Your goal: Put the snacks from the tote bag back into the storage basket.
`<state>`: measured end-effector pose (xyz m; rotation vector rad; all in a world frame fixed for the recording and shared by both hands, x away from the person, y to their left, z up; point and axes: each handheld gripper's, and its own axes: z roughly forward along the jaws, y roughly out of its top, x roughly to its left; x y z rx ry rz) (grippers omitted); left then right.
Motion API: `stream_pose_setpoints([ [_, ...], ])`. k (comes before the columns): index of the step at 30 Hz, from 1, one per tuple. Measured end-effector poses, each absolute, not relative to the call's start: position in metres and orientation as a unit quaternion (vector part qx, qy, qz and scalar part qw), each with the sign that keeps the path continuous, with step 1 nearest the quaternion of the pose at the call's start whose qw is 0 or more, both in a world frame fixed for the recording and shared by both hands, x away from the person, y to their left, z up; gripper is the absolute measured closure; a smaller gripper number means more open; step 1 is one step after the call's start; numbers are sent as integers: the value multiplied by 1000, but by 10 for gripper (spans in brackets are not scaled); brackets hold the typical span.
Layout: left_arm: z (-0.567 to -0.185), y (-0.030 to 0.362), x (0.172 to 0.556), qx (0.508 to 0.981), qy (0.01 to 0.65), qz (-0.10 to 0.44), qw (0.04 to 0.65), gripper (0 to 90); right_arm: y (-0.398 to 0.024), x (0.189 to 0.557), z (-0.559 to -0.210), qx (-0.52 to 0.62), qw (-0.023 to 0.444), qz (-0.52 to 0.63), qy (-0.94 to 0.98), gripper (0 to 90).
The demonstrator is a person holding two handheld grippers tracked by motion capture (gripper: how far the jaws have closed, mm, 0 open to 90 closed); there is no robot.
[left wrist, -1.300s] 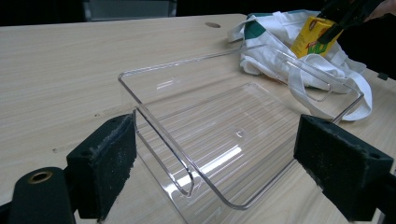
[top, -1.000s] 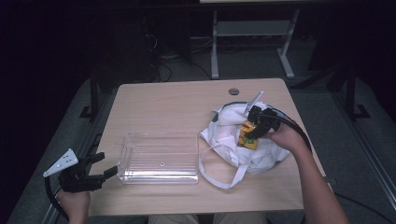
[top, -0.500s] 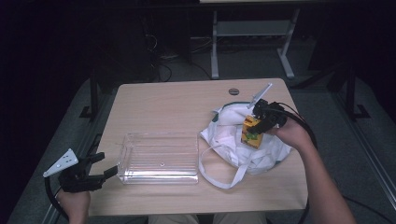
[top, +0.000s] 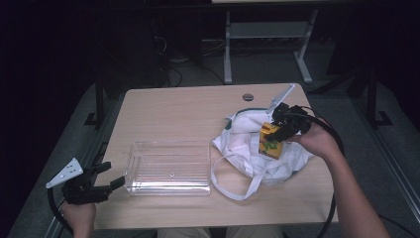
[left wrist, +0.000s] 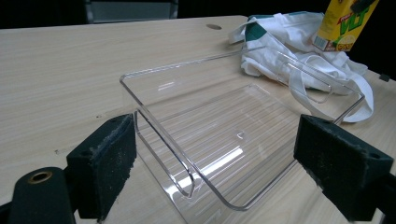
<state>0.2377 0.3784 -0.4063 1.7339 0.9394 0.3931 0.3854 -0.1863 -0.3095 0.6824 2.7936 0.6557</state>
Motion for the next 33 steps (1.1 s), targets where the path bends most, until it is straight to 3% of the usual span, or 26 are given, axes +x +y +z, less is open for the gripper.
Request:
stream_pose_setpoints([
  [33, -407, 380, 238, 725, 395, 167, 539, 127, -140, 342, -265, 132, 88, 253, 955, 517],
])
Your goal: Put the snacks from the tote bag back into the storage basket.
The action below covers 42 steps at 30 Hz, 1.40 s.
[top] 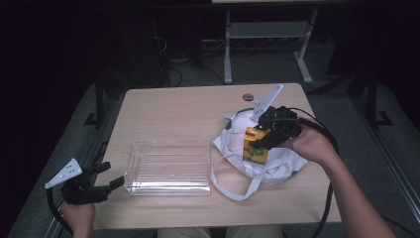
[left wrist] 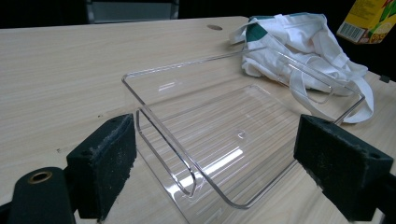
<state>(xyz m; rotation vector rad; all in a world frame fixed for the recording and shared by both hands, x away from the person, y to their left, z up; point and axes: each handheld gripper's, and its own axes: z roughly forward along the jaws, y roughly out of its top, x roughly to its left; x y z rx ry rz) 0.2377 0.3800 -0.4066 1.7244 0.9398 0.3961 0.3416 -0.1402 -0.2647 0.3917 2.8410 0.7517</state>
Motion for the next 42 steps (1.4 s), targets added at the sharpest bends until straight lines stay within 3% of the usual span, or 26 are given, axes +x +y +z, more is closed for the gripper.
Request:
stream_pose_setpoints([
  [14, -406, 380, 238, 724, 396, 166, 539, 128, -106, 325, -248, 100, 81, 259, 957, 517],
  [42, -408, 383, 239, 721, 398, 164, 543, 128, -35, 318, -249, 39, 58, 280, 957, 517],
])
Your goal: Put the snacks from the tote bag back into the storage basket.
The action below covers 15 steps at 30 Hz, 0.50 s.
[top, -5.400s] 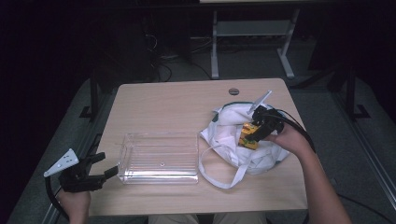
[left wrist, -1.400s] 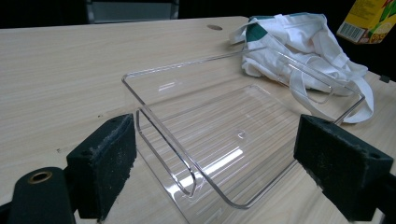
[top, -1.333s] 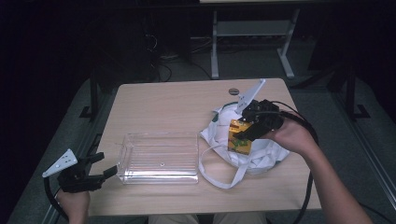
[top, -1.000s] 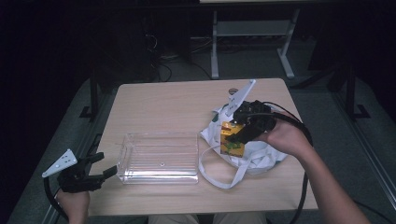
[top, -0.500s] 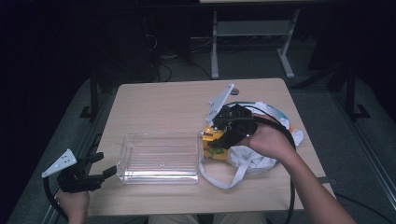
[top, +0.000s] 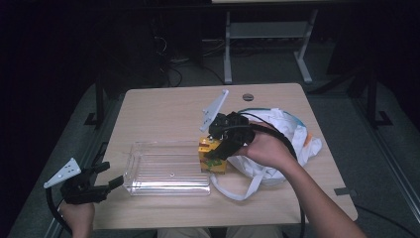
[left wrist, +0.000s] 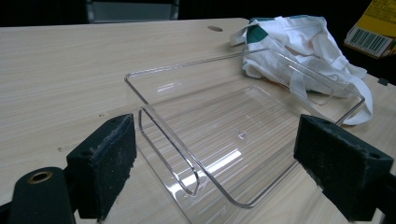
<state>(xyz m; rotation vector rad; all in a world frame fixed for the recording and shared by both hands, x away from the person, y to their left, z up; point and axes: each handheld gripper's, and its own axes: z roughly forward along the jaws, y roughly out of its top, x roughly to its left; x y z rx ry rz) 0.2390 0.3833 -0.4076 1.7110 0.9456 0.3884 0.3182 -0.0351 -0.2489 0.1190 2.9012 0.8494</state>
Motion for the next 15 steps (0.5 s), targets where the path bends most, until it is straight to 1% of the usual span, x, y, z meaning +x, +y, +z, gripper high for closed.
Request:
stream_pose_setpoints([
  [15, -408, 383, 240, 720, 398, 161, 545, 128, -8, 319, -257, 18, 44, 280, 959, 517],
])
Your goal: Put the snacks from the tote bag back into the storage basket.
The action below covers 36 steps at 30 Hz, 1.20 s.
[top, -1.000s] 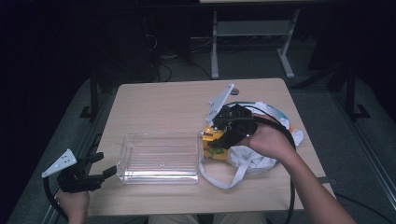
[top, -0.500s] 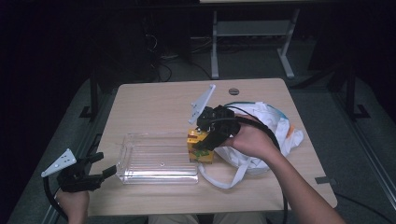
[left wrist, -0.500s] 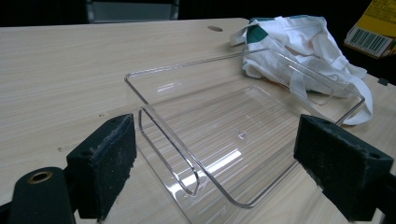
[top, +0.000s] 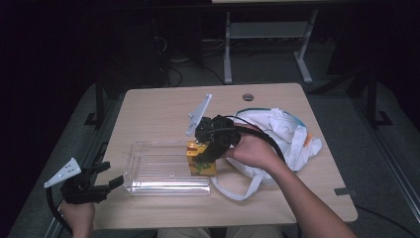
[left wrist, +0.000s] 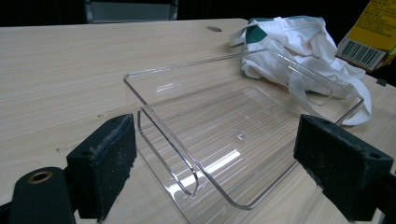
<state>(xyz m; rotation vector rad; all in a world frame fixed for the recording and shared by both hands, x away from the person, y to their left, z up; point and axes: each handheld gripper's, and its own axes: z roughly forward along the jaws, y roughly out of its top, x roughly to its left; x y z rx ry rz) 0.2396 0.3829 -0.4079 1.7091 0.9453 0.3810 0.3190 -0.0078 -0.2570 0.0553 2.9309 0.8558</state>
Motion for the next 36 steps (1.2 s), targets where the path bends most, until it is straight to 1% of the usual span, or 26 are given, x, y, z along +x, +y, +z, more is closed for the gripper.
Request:
stream_pose_setpoints([
  [16, -407, 384, 239, 719, 397, 162, 546, 128, 13, 323, -274, 6, 31, 276, 961, 517],
  [36, -407, 384, 239, 718, 398, 162, 548, 127, 17, 325, -289, 12, 29, 268, 963, 517],
])
